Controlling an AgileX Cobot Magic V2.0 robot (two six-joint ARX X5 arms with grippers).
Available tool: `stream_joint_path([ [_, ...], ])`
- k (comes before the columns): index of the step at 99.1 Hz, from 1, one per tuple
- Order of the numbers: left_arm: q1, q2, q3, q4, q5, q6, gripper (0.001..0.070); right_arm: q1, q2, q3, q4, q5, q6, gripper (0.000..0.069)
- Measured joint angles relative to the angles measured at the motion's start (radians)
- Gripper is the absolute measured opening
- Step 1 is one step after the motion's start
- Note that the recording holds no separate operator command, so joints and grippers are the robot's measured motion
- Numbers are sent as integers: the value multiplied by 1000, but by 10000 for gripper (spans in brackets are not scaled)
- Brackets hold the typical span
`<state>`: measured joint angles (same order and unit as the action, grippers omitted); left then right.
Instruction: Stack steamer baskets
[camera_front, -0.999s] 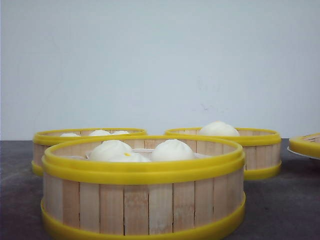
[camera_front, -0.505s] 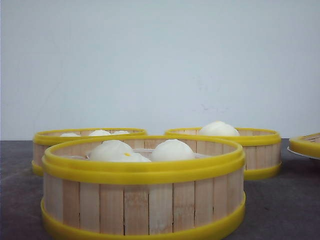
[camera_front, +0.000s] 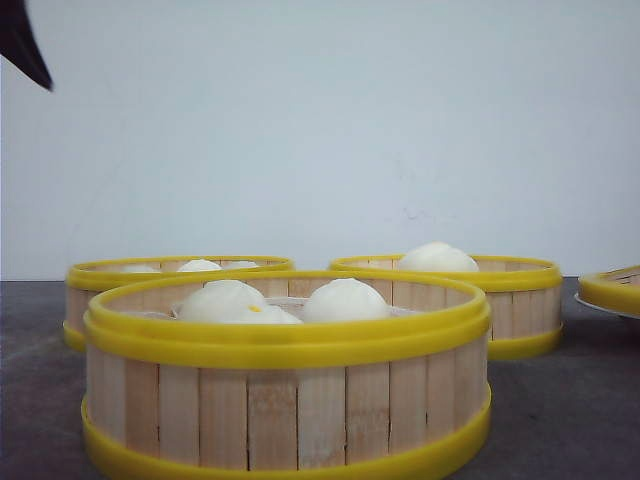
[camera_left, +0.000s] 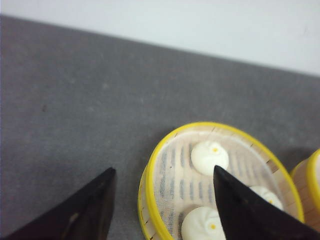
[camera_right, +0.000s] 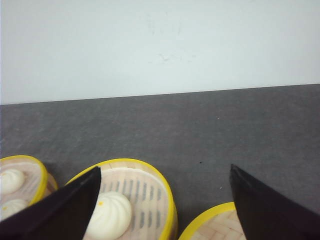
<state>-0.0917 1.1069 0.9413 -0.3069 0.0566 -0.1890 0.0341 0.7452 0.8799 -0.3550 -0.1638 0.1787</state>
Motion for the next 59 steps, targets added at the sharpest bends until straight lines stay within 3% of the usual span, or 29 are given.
stream_joint_path([
  [35, -18, 458, 286, -203, 0, 82, 355, 26, 1, 0, 0, -1, 0, 510],
  [59, -18, 651, 417, -315, -12, 109, 355, 26, 4, 0, 0, -1, 0, 510],
])
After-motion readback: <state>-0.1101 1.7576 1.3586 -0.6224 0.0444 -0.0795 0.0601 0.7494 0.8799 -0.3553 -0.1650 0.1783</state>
